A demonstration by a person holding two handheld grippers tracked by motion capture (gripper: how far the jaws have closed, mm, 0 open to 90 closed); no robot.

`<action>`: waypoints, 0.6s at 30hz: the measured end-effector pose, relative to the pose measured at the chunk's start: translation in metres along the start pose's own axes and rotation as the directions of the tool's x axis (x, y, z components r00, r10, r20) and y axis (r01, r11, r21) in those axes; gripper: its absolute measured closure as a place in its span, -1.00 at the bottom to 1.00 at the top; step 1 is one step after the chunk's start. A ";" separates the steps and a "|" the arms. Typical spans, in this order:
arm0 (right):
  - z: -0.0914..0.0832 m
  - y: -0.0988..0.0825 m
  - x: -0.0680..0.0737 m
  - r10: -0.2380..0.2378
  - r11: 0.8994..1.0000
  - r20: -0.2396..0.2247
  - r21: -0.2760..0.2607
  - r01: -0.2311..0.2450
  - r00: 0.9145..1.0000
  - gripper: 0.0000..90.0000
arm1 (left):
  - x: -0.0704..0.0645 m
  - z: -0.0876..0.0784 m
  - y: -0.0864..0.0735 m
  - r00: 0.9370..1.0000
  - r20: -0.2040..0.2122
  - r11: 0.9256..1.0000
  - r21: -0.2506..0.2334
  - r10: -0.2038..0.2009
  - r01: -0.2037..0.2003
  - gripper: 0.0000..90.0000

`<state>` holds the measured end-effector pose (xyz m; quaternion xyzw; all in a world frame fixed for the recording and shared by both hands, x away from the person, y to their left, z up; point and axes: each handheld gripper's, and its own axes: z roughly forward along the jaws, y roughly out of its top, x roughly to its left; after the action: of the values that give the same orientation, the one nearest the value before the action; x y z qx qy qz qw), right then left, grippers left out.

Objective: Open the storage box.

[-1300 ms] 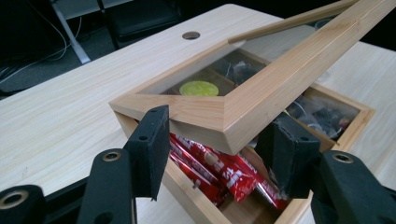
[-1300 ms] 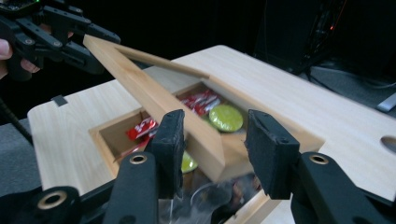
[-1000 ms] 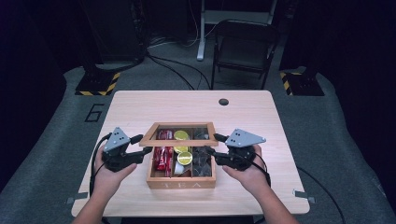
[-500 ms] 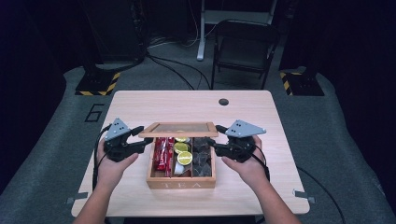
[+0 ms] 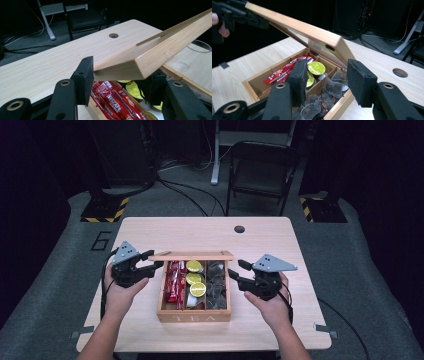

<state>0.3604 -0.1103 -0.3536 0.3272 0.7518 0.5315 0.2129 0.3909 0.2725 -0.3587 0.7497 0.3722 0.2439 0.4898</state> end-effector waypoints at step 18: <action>0.011 -0.026 0.010 -0.028 0.997 -0.031 0.065 0.030 0.999 0.20 | 0.000 -0.001 -0.002 1.000 0.005 1.000 -0.007 0.007 -0.007 0.10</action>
<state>0.3537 -0.1017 -0.3814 0.3148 0.7766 0.5083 0.1985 0.3902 0.2735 -0.3602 0.7501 0.3673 0.2449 0.4925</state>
